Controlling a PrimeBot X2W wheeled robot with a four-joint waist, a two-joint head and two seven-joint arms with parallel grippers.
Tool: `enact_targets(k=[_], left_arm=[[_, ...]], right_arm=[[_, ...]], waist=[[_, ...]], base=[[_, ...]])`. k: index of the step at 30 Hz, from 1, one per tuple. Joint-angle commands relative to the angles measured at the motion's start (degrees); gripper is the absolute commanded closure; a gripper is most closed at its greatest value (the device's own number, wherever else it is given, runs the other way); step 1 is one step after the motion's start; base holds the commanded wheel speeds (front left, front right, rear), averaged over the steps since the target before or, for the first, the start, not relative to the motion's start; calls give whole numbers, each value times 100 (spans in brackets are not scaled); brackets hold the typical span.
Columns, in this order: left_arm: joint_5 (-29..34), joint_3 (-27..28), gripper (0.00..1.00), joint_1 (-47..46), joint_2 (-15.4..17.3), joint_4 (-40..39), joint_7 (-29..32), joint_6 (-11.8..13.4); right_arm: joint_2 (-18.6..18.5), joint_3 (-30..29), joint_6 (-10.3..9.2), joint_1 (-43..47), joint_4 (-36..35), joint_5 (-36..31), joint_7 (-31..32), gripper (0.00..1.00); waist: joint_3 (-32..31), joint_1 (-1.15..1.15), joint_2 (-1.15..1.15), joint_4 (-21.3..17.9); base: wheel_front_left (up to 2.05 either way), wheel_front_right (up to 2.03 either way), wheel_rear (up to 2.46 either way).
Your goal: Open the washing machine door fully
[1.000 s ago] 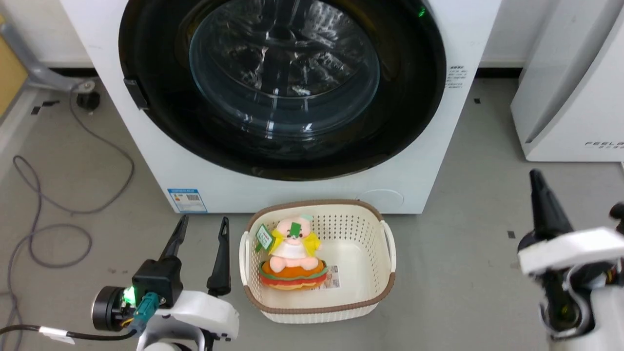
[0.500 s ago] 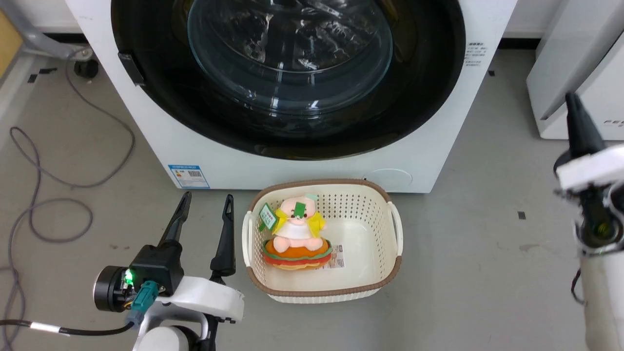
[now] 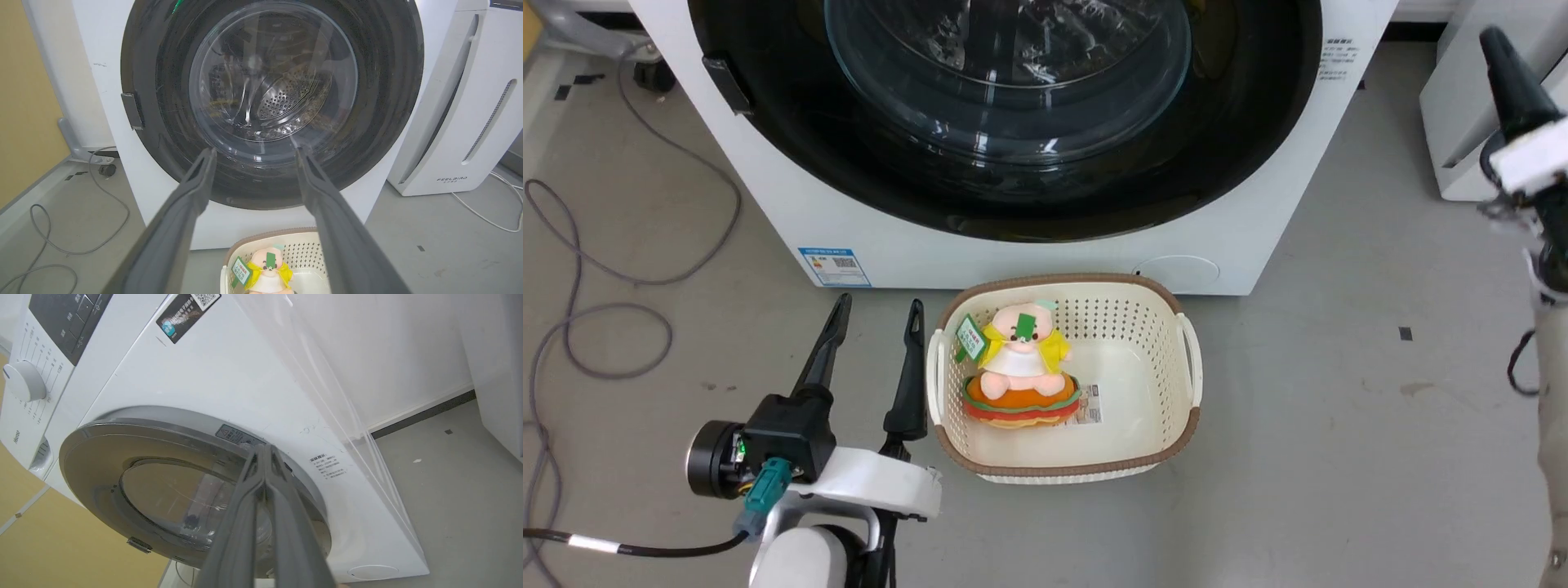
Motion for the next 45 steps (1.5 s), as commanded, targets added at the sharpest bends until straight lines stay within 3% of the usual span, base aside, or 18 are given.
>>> enact_targets(k=[1, 24, 38, 45], left_arm=[[-27, -13, 0, -97, 5, -30, -45, -12], [-214, -213, 0, -475, 6, -154, -320, 22], [-370, -365, 0, -775, 6, -188, -488, 61], [-407, -401, 0, -820, 6, -164, -529, 74]], right_arm=[[-50, 24, -2, -228, 99, 122, 67, 100], [-96, 654, -3, -2508, 1250, 617, 2091, 100], [22, 860, -4, -3754, 2100, 772, 2693, 100], [73, 902, -4, -3879, 2275, 858, 3001, 100]], waist=[[22, -1, 0, 5], [692, -1, 0, 117], [1142, -1, 0, 214], [1185, -1, 0, 214]], base=[[0, 0, 0], [0, 0, 0], [0, 0, 0], [0, 0, 0]])
